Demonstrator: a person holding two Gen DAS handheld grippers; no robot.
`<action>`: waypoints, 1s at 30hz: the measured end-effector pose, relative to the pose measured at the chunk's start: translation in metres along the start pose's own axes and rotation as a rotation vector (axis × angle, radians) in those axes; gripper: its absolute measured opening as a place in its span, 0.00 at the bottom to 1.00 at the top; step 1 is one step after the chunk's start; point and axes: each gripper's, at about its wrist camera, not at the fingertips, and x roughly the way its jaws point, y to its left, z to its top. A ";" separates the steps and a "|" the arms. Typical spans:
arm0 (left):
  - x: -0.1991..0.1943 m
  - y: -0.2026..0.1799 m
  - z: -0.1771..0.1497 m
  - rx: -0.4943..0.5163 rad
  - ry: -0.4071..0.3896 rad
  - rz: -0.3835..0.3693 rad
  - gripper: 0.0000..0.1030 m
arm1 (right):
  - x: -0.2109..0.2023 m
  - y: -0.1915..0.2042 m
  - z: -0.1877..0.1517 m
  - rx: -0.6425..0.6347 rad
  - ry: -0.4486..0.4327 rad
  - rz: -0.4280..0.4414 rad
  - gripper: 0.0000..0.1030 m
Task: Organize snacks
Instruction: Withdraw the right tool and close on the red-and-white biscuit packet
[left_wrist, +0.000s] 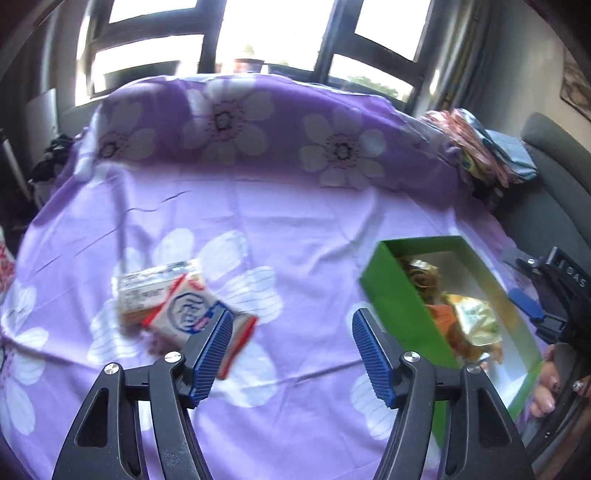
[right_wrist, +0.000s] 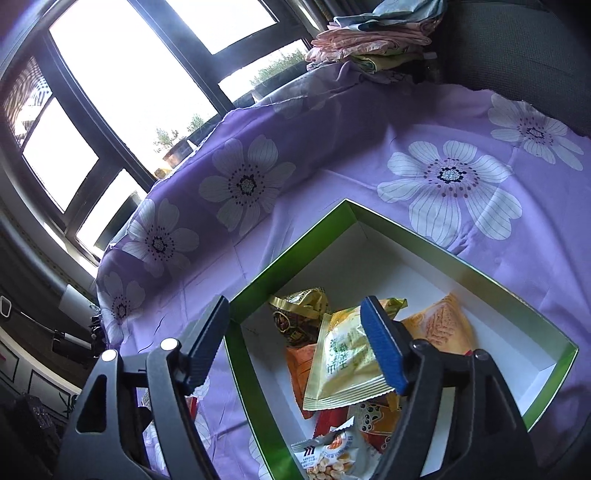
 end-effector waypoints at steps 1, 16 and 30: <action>0.000 0.012 -0.003 -0.030 -0.004 0.028 0.71 | 0.000 0.005 -0.001 -0.017 0.000 0.005 0.74; 0.041 0.083 -0.015 -0.301 0.115 0.046 0.71 | 0.047 0.109 -0.048 -0.338 0.134 0.096 0.79; 0.065 0.094 -0.016 -0.357 0.155 0.090 0.67 | 0.184 0.182 -0.113 -0.416 0.556 0.321 0.79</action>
